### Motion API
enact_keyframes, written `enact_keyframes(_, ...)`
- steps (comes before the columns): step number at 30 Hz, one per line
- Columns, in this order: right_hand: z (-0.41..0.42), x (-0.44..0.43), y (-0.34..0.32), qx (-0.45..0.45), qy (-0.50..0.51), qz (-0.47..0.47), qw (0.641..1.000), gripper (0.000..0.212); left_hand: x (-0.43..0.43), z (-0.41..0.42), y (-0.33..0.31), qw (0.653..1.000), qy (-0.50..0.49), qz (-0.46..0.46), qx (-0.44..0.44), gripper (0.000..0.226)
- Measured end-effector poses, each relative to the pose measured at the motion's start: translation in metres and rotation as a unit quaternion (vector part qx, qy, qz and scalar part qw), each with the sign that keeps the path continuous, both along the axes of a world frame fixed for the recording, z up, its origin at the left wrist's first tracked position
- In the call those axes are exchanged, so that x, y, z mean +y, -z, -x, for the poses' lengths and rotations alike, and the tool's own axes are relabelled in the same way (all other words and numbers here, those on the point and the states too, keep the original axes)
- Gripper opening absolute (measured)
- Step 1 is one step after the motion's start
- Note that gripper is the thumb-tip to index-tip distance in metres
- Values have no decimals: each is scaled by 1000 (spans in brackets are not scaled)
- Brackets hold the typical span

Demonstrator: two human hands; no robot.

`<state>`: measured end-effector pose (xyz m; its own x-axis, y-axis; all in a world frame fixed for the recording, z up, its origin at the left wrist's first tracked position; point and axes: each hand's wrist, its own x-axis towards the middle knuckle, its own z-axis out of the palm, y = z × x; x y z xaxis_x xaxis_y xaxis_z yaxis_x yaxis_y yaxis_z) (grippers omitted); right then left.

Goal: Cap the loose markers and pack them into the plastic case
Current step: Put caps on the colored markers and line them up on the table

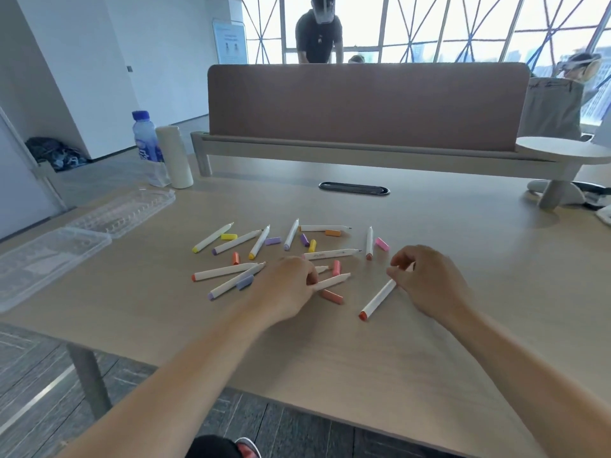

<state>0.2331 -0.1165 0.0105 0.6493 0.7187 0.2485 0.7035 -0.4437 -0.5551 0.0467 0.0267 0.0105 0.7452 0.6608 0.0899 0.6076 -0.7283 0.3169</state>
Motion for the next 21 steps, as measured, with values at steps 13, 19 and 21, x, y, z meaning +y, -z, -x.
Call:
enact_keyframes(13, 52, 30, 1, 4, -143, 112, 983, 19, 9, 24, -13, 925, -52, 308, -216, 13)
enact_keyframes(19, 50, 40, 6, 5, -135, 119, 984, 19, 10, 27, -13, 915, -57, 325, -231, 14)
enact_keyframes(21, 41, 46, 8, -5, -108, 92, 990, 32, 11, 26, -12, 918, -62, 320, -227, 14)
